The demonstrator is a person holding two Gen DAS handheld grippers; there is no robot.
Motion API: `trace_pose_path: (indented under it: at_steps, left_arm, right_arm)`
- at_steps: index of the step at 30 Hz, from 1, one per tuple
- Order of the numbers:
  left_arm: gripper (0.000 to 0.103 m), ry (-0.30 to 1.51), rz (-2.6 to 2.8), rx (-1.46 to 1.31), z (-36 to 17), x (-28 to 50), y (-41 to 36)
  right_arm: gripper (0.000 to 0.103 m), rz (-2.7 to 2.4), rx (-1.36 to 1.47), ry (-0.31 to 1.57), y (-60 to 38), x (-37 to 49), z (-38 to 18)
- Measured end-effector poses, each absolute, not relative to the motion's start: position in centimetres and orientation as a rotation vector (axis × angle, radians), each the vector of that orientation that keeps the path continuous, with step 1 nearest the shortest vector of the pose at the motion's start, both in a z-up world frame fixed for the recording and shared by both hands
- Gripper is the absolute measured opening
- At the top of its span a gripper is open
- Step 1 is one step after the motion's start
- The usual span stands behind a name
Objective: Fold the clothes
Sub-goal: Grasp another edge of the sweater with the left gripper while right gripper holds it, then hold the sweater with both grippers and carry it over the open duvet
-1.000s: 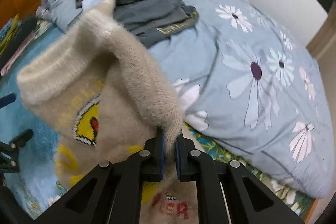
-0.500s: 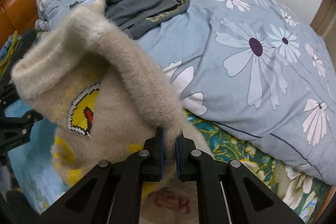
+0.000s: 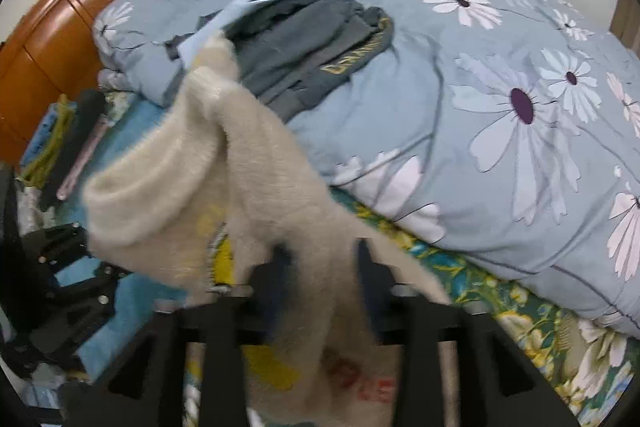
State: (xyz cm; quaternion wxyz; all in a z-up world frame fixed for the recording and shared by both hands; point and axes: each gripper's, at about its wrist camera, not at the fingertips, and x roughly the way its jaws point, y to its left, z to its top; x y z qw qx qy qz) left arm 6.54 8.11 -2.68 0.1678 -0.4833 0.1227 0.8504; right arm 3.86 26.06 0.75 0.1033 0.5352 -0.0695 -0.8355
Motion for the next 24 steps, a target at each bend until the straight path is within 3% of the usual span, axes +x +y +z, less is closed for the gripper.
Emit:
trace_pose_path:
  at_steps: [5, 7, 10, 18, 24]
  left_arm:
    - [0.018, 0.316, 2.444, -1.381, -2.2, 7.9, 8.2]
    - [0.018, 0.273, 2.467, -1.383, -1.8, 8.7, 7.9]
    - [0.018, 0.204, 2.509, -1.375, -1.2, 10.0, 7.0]
    - [0.017, -0.049, 2.693, -1.286, 3.0, 12.8, 2.8]
    - [0.017, -0.114, 2.927, -1.106, 10.4, 16.2, -2.5]
  right_arm:
    - [0.059, -2.47, 1.612, -0.161, 23.9, 4.5, -0.2]
    - [0.03, -2.475, 1.625, -0.187, 23.8, 4.9, 0.0]
    - [0.013, -2.497, 1.615, -0.189, 23.8, 5.5, 1.0]
    - [0.01, -2.682, 1.229, 0.064, 20.5, 7.6, 11.1]
    - [0.009, -2.729, 0.891, 0.026, 18.0, 8.8, 19.7]
